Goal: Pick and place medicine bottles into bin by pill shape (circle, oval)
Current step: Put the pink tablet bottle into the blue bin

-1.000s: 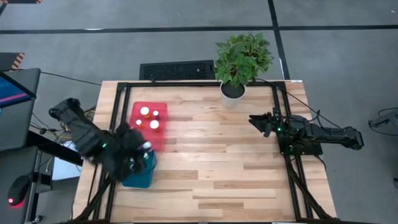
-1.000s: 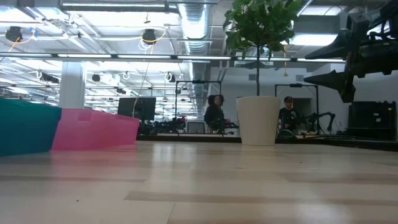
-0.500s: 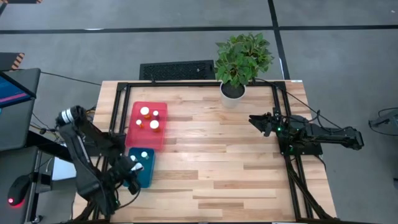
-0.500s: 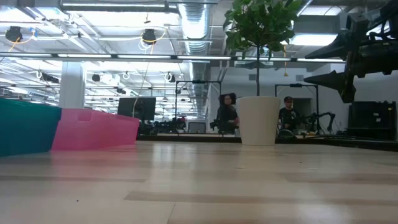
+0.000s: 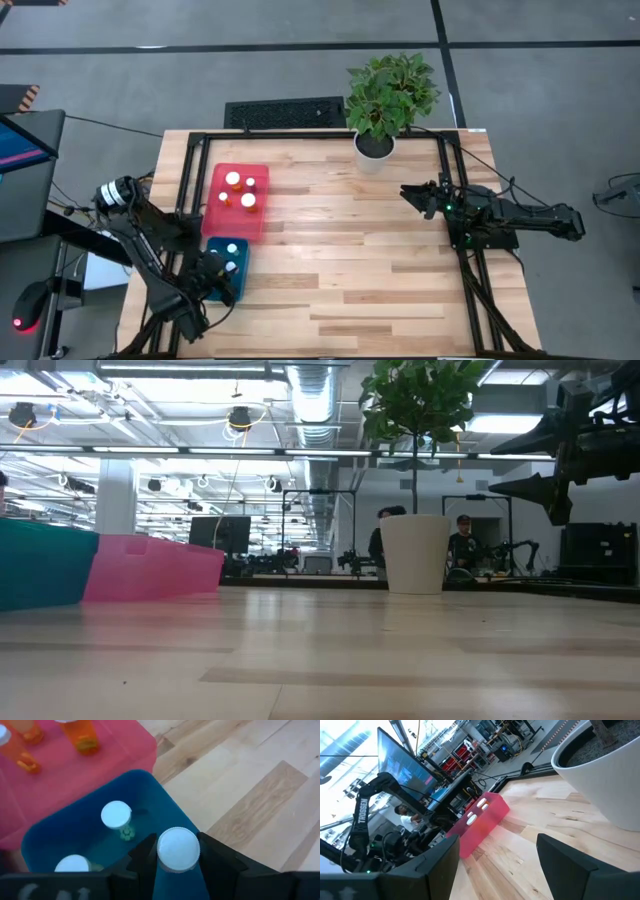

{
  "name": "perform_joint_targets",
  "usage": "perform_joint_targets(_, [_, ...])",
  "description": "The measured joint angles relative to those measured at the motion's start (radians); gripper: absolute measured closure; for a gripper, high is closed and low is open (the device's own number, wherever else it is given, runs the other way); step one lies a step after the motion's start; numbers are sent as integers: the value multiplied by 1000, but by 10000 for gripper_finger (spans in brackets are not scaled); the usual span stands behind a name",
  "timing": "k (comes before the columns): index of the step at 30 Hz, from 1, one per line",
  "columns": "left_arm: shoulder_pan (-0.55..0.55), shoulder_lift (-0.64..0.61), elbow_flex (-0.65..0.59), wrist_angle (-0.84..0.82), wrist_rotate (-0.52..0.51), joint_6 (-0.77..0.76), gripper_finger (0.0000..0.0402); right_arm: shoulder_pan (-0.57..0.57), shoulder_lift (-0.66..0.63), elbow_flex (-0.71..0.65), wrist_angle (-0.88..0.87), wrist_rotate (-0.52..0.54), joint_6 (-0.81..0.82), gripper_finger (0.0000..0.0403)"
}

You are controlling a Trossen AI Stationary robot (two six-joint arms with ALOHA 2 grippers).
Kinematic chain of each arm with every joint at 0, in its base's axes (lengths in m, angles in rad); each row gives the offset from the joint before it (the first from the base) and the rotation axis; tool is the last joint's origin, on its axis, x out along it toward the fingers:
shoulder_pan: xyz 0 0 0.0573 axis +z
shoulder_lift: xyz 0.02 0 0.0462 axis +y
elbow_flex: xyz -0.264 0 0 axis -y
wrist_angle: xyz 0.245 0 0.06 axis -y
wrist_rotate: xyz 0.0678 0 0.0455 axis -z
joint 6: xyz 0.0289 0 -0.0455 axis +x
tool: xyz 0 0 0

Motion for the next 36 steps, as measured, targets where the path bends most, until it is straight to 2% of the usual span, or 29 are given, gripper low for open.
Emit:
perform_joint_targets(6, [0,6,-36,15,-2,-5,278,0,0,0,0,2,1,127])
perform_joint_targets(11, [3,6,-81,93,29,0,278,0,0,0,0,2,5,127])
perform_joint_targets(36, [4,6,-109,138,79,56,278,0,0,0,1,2,5,127])
